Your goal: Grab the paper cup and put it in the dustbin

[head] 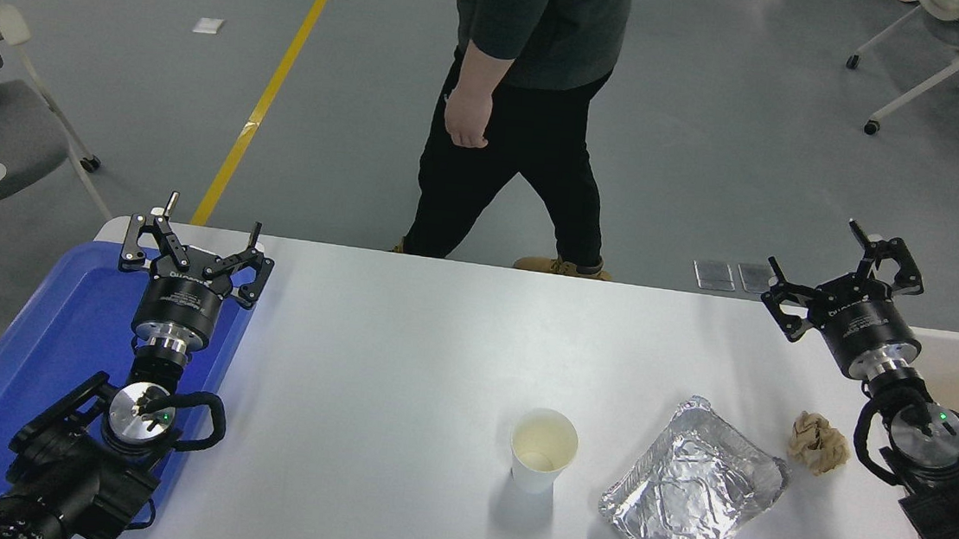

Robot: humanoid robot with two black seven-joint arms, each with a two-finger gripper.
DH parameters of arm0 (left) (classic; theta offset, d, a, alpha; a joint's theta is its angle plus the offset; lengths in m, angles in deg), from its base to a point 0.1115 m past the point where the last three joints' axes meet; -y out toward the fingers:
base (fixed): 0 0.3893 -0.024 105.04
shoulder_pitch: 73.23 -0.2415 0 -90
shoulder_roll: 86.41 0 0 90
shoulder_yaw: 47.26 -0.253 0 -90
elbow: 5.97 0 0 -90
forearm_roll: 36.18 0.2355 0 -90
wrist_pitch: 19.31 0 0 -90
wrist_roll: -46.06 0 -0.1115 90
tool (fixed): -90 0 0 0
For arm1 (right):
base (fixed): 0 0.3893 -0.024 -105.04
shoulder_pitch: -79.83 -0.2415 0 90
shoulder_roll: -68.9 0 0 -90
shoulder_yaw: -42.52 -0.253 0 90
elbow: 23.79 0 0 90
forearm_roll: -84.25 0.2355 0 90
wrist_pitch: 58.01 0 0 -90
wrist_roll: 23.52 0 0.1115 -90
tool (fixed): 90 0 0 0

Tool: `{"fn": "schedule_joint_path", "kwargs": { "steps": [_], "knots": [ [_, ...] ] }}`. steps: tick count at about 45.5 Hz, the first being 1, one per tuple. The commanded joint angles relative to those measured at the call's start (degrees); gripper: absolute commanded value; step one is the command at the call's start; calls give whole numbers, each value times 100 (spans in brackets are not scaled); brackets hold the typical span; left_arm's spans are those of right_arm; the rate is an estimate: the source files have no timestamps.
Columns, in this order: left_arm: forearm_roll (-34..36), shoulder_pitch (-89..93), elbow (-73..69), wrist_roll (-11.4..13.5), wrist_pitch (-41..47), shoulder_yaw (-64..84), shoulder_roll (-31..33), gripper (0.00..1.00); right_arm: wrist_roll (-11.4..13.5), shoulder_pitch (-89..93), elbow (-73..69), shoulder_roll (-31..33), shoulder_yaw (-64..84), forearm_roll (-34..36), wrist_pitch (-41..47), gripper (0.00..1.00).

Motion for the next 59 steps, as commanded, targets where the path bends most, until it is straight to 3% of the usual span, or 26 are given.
{"fn": "schedule_joint_path", "kwargs": {
  "steps": [1, 23, 39, 50, 59],
  "knots": [
    [-3, 0, 0, -1, -10, 0, 0, 100, 0, -2, 10, 9, -9, 0, 2, 100],
    [-38, 18, 0, 43, -1, -62, -26, 100, 0, -11, -25, 0, 0, -220, 2, 100],
    [-38, 18, 0, 43, -1, -70, -26, 100, 52, -81, -52, 105, 9, -992, -24, 100],
    [-38, 18, 0, 43, -1, -79, -35, 100, 61, -441, -87, 764, 87, -1643, -77, 100],
    [-38, 18, 0, 34, -10, -79, -44, 100, 61, -748, -402, 1256, 615, -1732, -314, 100]
  ]
}}
